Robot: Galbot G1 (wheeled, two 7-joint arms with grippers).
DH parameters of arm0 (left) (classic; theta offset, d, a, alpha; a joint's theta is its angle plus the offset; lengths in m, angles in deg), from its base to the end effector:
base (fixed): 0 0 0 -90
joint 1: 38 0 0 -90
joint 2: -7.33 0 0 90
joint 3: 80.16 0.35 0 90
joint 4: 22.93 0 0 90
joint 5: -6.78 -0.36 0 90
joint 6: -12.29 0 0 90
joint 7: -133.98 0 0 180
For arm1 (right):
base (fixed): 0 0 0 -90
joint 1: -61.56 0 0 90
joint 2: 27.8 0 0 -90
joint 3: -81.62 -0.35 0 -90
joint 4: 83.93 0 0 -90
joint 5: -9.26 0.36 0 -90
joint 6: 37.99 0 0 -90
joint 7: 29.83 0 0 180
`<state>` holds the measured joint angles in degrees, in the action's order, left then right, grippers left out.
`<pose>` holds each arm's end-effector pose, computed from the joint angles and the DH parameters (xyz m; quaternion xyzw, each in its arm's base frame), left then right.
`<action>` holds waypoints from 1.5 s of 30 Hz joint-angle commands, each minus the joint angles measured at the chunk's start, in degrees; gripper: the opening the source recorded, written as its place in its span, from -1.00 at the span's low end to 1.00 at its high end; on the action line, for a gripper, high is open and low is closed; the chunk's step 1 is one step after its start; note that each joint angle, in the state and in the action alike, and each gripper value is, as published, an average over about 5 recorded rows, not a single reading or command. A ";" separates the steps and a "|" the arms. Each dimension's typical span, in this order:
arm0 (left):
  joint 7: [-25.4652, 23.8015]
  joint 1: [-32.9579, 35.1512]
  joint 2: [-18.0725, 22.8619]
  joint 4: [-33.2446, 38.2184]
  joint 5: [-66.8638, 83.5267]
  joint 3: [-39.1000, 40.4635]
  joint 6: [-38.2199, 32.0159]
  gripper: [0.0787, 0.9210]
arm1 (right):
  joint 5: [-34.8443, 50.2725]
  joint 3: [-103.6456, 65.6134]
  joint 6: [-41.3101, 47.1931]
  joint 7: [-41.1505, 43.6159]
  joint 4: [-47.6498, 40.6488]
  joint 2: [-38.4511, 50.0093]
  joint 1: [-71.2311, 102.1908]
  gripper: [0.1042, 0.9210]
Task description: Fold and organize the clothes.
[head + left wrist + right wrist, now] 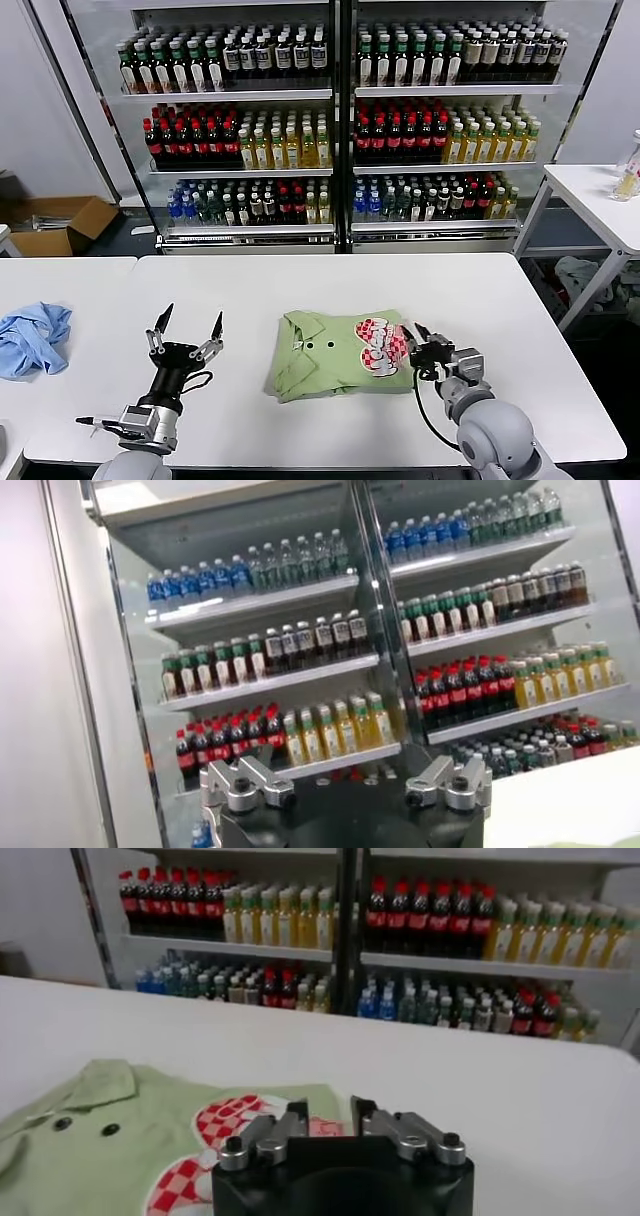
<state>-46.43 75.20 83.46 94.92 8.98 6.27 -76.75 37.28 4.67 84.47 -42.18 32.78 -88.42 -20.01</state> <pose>0.2243 0.0628 -0.2830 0.0276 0.9936 0.1035 0.0348 0.2806 -0.0291 -0.2434 0.1015 -0.9743 0.0499 0.1946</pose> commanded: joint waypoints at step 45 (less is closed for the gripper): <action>0.36 -10.20 -1.07 -7.13 -5.24 3.51 -1.19 0.77 | -22.04 -9.18 -23.17 3.93 -9.43 1.70 -0.17 0.76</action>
<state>-47.89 66.24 81.83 89.08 6.88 8.65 -77.32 21.22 -5.38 64.64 -37.78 27.15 -86.34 -20.18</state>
